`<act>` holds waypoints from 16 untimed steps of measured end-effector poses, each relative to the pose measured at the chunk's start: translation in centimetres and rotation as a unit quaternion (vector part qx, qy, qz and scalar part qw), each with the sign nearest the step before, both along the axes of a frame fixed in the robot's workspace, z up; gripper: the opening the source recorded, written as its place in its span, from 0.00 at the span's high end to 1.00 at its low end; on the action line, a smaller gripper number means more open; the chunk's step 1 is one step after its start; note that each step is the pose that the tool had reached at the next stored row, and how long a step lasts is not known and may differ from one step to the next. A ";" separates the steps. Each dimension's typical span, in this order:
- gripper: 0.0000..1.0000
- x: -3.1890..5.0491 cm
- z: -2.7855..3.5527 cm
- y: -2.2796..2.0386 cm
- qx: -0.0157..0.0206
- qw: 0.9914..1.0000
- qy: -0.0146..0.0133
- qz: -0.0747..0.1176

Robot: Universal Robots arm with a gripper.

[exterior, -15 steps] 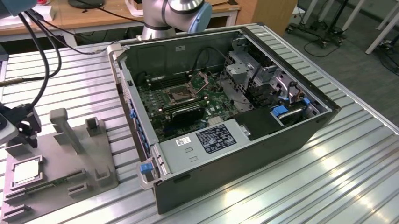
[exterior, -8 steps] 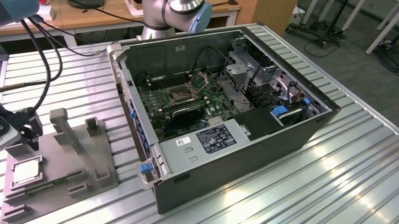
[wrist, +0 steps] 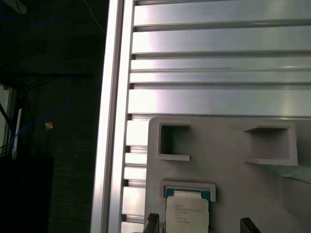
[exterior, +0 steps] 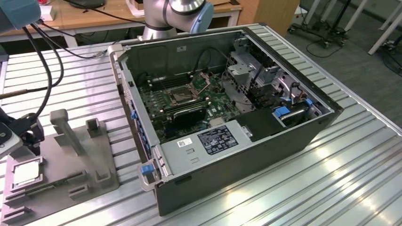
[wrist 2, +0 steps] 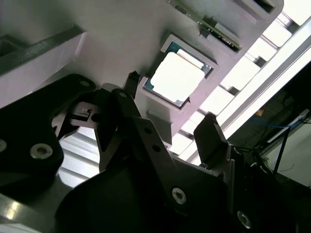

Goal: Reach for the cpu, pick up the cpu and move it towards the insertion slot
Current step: 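Reach for the cpu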

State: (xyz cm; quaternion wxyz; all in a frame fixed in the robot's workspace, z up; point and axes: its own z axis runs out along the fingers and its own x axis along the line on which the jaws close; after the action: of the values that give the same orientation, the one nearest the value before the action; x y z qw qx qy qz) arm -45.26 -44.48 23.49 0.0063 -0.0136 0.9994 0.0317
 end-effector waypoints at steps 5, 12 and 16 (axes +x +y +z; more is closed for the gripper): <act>0.27 -0.10 -0.48 -0.04 0.000 1.000 -0.001 0.000; 0.27 -0.17 -1.33 -0.19 0.000 1.000 -0.001 0.000; 0.27 -0.19 -1.96 -0.21 0.000 1.000 -0.001 0.000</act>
State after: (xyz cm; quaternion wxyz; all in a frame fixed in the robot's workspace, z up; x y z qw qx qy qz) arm -45.45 -44.70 21.53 0.0069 -0.0136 0.9994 0.0317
